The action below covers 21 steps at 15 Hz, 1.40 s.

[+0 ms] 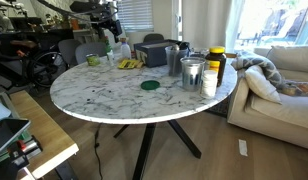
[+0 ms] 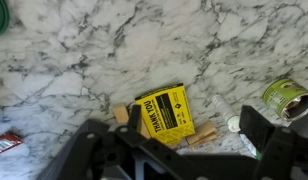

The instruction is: Pick up a wooden block from the table near the yellow paper and put it in the metal cup

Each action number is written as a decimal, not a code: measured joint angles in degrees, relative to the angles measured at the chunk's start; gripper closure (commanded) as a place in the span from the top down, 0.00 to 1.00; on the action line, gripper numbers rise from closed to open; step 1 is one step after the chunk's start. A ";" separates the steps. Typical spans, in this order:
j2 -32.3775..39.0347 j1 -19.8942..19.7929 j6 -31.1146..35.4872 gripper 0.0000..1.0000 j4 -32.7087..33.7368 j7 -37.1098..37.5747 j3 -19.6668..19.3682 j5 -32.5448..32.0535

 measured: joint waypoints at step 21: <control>24.35 -7.81 20.42 1.00 16.31 -31.29 11.94 35.91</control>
